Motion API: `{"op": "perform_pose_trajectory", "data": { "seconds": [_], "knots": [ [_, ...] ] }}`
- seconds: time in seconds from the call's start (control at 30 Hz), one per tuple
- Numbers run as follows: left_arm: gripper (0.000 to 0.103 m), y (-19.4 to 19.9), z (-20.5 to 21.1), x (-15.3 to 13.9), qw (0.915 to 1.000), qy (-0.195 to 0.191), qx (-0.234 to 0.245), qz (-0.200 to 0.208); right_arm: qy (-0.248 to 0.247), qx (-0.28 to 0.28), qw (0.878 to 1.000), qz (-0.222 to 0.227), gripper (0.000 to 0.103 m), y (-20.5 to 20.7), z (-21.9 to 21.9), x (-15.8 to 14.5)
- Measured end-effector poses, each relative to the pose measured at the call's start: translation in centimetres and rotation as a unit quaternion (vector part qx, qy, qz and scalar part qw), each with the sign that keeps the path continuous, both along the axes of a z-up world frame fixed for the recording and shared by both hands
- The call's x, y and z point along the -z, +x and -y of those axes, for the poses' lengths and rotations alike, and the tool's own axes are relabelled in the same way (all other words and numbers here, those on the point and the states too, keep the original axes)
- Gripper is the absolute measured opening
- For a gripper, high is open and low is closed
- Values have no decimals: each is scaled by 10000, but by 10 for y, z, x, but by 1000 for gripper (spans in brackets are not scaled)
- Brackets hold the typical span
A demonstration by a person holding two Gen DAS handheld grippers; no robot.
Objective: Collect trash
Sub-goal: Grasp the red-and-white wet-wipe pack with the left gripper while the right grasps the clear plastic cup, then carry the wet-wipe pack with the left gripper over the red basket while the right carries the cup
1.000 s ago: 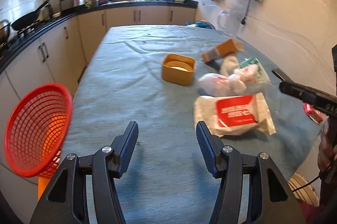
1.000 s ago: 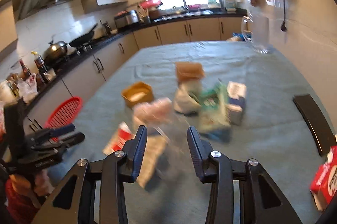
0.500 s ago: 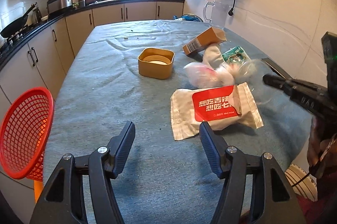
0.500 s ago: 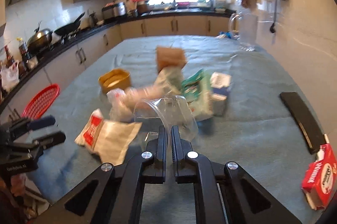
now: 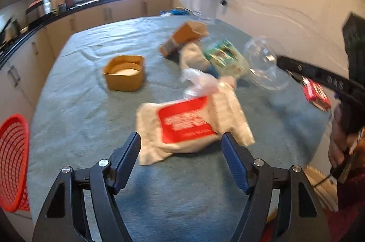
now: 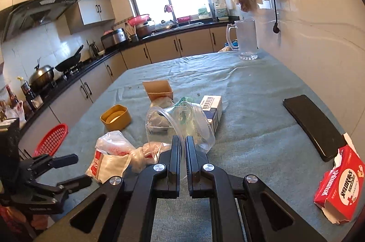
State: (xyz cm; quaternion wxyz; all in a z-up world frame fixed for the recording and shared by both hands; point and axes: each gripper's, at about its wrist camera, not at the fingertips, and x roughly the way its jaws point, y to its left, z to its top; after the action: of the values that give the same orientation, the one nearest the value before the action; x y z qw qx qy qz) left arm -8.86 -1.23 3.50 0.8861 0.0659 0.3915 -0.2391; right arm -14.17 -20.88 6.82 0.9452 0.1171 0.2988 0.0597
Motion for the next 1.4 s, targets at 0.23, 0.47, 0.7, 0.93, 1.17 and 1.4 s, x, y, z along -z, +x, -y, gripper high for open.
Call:
{"op": "perform_pose_trajectory", "data": {
  "seconds": [0.23,0.47,0.7,0.93,1.17,1.4],
  "knots": [
    [76,-9,25,8,9911,1021,598,618,258,-59,9996,-76,5,3,10,7],
    [83,26,42,14,9740,1712,1200,875,453,-40,9989,-138,5,3,19,15],
    [82,64,56,22,9759,1733,1233,489,561,-23,9983,-156,5,-1,25,16],
    [56,53,36,18,9902,1237,474,445,596,-70,9982,-84,5,-1,24,12],
    [55,23,8,1,9966,335,-198,722,570,-353,9977,55,5,0,0,7],
    [55,12,-19,-18,9936,-241,-548,959,440,-651,9969,104,5,3,-30,2]
  ]
}}
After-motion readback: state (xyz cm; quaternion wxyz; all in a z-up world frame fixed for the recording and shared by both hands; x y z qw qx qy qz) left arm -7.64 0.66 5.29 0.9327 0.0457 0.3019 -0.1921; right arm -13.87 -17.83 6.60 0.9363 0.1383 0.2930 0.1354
